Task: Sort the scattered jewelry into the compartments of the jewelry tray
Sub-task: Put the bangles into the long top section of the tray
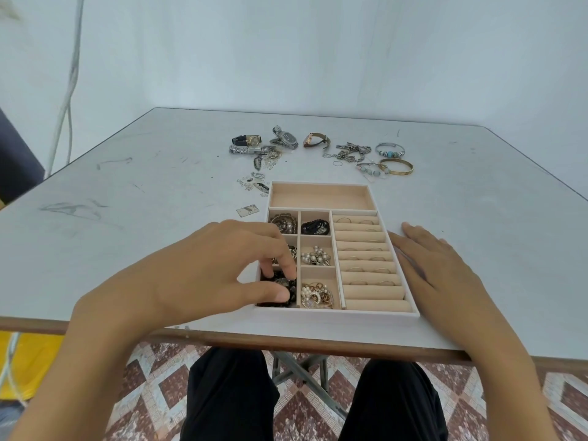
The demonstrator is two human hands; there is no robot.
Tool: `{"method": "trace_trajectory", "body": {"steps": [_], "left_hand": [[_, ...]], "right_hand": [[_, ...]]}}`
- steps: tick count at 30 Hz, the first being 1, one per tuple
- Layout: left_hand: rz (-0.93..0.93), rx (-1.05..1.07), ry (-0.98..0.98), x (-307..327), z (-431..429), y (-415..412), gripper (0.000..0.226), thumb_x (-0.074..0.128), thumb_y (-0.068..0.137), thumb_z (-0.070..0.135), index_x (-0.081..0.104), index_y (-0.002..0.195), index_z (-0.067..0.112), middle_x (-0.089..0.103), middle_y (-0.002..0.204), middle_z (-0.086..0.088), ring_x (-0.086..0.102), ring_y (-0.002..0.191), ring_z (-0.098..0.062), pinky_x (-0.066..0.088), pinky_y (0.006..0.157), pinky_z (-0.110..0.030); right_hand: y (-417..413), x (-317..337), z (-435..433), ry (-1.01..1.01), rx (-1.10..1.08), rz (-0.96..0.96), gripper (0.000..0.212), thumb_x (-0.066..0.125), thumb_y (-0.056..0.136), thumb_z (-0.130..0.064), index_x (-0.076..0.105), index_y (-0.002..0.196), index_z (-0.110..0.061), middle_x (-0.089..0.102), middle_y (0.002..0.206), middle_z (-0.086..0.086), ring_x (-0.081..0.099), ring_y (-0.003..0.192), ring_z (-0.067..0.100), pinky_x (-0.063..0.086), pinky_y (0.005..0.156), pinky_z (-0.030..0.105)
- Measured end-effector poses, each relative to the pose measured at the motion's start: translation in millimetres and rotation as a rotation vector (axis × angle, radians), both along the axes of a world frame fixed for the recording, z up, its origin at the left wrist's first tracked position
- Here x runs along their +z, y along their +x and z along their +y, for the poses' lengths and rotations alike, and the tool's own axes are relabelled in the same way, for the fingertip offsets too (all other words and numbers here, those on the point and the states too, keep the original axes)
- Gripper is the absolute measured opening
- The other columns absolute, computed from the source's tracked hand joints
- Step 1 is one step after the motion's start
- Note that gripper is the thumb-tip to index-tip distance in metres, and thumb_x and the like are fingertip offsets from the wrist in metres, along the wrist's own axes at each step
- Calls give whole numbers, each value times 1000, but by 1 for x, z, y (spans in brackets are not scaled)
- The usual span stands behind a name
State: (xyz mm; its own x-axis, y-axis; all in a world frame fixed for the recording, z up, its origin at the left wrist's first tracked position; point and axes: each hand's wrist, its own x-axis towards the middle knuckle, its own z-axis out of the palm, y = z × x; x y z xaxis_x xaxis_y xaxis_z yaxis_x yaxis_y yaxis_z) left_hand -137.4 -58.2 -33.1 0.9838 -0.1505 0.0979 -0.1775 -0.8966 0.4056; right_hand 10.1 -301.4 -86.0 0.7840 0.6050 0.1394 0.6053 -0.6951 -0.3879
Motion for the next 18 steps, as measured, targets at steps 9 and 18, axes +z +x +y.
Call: {"method": "trace_trajectory", "body": {"steps": [9,18], "left_hand": [[-23,-19,-79,-3,-4,4,12,63,81,49,67,85,39,63,93,18,61,90,-4,51,76,-32],[9,17,-124,-1,-4,8,11,77,72,44,73,78,36,67,93,17,62,92,-5,49,80,-36]], "right_hand": [[1,-2,0,1,3,-21,44,21,102,-44,34,144,-39,22,157,-9,13,145,5,1,115,21],[-1,-1,0,6,3,-19,46,19,100,-47,34,143,-40,22,157,-10,12,145,5,2,115,21]]}}
